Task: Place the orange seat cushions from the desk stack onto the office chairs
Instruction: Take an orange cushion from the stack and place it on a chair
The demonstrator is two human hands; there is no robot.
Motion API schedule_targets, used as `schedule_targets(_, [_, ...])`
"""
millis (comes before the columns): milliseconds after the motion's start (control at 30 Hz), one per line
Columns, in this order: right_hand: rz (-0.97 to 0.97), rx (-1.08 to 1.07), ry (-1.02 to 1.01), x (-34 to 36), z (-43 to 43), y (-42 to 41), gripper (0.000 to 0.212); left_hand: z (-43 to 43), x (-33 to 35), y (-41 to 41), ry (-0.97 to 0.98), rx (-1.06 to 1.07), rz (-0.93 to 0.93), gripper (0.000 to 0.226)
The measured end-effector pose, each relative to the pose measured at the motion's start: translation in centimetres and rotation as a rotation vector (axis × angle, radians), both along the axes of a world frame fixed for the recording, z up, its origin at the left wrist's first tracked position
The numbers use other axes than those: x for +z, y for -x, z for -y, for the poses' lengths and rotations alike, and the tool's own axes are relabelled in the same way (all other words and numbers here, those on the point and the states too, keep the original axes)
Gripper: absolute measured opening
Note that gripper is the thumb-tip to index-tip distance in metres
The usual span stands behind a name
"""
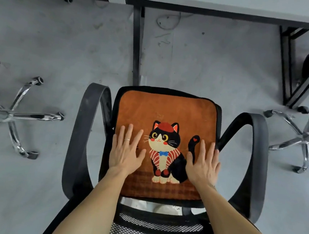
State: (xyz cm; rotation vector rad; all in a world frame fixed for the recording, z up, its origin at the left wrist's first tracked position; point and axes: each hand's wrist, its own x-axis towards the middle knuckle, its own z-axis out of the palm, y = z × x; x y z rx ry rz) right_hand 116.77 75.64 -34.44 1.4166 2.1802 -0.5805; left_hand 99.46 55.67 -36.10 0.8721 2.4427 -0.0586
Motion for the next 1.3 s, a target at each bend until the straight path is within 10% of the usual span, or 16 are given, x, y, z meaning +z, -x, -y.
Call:
schedule_targets(433, [0.043, 0.091, 0.003, -4.2, -1.0, -0.6, 0.079, 1.9, -3.8, 1.6, -0.003, -0.124, -0.067, 0.082])
schedule_targets(733, [0.607, 0.148, 0.411, 5.7, -5.1, 8.5, 0.09, -3.2, 4.1, 3.1, 0.224, -0.243, 0.078, 0.076])
schedule_targets(1033, [-0.038, 0.285, 0.088, 0.6, -4.9, 14.8, 0.066, -12.0, 1.2, 8.8, -0.079, -0.253, -0.041, 0.073])
schedule_targets(1300, [-0.092, 0.275, -0.23, -5.5, -7.8, 12.7, 0.098, -10.3, -4.8, 10.3, -0.117, -0.109, -0.143, 0.089])
